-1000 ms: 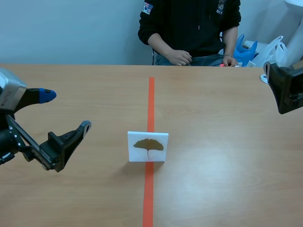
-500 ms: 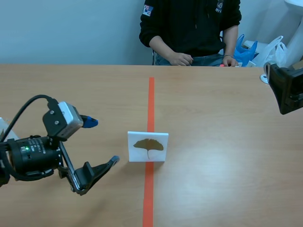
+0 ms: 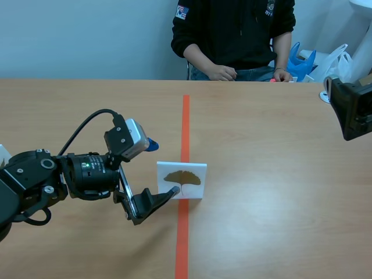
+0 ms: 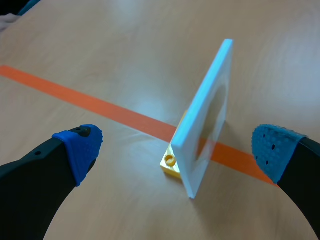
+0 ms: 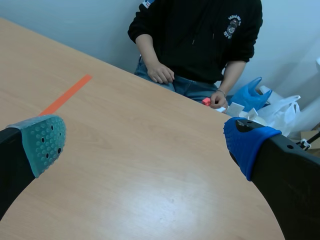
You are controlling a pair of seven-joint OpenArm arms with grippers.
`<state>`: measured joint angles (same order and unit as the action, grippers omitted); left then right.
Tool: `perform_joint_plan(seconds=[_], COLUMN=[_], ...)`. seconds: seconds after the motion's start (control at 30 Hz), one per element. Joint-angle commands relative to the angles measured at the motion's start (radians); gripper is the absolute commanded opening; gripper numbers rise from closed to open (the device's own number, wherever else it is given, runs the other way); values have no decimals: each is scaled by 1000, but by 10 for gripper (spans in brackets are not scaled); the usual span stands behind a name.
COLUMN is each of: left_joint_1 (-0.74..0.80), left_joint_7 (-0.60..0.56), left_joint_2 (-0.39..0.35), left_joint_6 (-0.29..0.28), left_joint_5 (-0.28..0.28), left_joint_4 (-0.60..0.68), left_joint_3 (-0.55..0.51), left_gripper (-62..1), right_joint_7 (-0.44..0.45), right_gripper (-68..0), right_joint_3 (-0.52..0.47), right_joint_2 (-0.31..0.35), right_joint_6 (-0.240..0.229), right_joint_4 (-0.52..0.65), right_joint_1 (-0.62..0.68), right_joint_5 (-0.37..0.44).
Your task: Sort the leaf by its shape. The table is split by an orange tape line. A compound leaf with several leaflets goes to the left side, a simple leaf with one blade goes to the right side. Return to the home posture when a red brick is placed on the table.
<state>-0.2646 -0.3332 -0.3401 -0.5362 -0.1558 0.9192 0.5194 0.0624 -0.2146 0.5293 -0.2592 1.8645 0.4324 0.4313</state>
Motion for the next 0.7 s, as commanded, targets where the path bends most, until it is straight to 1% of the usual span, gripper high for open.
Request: perform_joint_plan(seconds=[0.0,0.2,0.27,0.37,0.43,0.53,0.63,0.67], left_joint_1=[-11,-59,-72,-91,-105,-116,-115,-115], left_joint_7=[-16,-37,-37,-37,-39,-50,-60,-60], left_joint_2=[16,60,75,100,113,123,123,123], left_joint_6=[-6,-6,-3,29,36,36,36,36], left_joint_5=[-12,-47,-51,-52,-67,-90,-93,-93], left_joint_4=[-3,-87,-113,-156,-185,-214,-218,-218], left_joint_3=[6,29,32,32,32,32,32,32], left_gripper=[14,14,14,14,14,14,14,-23], right_joint_7=[15,15,15,19,20,20,22,23], right_gripper=[4,4,4,4,4,4,4,4], right_joint_3=[-10,-10,-10,-10,-10,-10,-10,-10], right_joint_2=[16,16,16,16,16,16,16,16], right_joint_6=[3,3,3,3,3,3,3,3], right_joint_4=[24,24,24,24,24,24,24,24], right_joint_1=[-14,-14,-14,-14,-14,-14,-14,-14], right_joint_5=[3,3,3,3,3,3,3,3])
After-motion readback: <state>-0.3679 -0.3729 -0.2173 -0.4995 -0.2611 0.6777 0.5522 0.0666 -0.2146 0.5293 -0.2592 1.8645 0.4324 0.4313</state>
